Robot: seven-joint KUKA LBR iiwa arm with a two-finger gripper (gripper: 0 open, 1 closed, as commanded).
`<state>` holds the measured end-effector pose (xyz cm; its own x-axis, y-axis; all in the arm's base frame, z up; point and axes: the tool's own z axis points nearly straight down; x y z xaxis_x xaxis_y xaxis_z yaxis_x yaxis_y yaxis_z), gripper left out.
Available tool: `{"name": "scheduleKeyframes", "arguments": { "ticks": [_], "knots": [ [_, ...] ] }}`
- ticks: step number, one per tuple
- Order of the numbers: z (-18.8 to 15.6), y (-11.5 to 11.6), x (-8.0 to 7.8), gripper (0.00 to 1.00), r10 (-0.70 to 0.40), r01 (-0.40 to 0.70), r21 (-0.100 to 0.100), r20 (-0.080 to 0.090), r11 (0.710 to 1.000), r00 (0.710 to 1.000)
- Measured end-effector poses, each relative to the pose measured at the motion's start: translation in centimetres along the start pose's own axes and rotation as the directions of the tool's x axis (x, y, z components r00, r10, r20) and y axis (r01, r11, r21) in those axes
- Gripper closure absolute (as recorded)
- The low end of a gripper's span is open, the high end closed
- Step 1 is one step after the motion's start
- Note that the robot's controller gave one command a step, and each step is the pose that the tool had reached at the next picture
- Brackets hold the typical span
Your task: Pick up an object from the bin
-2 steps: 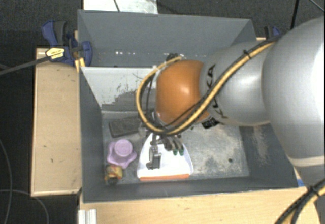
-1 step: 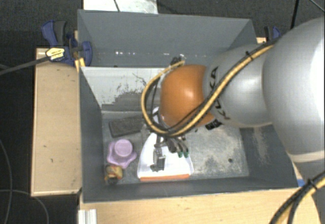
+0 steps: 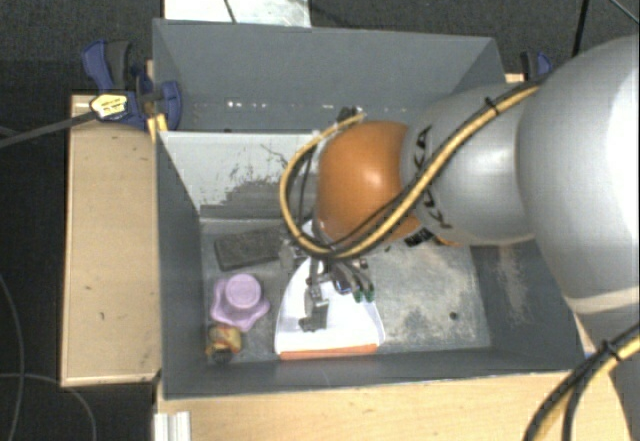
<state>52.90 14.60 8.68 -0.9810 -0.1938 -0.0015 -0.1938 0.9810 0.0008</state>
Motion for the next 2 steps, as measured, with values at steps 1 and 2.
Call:
{"name": "scheduleKeyframes", "arguments": {
  "ticks": [1,2],
  "knots": [
    [1.66,-3.57,-4.56,1.0,0.142,-0.142,-0.001,-0.006,0.99,0.99],
    [1.62,-3.64,-4.6,1.0,0.143,-0.143,0.0,-0.002,0.99,0.99]
  ]
}}
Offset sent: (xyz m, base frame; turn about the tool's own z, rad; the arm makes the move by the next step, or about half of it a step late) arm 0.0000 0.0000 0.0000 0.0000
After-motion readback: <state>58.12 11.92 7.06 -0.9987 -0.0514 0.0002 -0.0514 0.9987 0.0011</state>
